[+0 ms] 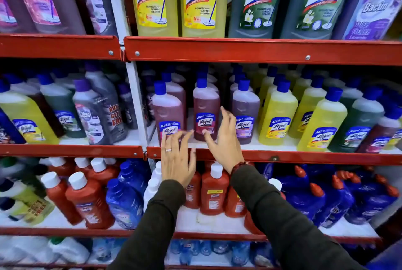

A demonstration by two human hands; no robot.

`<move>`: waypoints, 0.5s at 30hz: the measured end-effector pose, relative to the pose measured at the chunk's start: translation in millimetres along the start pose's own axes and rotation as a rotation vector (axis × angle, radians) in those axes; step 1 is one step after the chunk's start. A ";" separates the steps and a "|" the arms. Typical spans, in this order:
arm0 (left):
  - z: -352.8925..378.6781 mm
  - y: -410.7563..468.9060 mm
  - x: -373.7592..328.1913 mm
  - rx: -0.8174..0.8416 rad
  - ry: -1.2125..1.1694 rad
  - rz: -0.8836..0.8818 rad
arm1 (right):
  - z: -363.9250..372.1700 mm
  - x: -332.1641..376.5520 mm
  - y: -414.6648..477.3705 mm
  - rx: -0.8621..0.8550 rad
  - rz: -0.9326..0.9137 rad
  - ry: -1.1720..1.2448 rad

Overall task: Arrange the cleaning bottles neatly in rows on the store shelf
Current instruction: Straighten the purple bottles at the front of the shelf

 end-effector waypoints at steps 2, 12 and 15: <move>5.8 -5.7 16.7 0.044 0.044 -0.030 | 10.8 -4.3 9.6 -0.007 0.078 0.007; 26.8 -18.7 40.6 0.112 0.136 0.022 | 44.2 -19.8 48.8 -0.137 0.366 -0.017; 28.1 -19.3 41.2 0.109 0.138 0.033 | 45.0 -21.0 49.5 -0.127 0.365 -0.095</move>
Point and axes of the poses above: each hand's wrist, its own y-axis towards the middle knuckle, its own z-axis out of the palm, x = y × z, the point moved 9 cm from there along y, towards the middle knuckle, and after that the axes turned 4 degrees about -z, right-handed, at the moved point
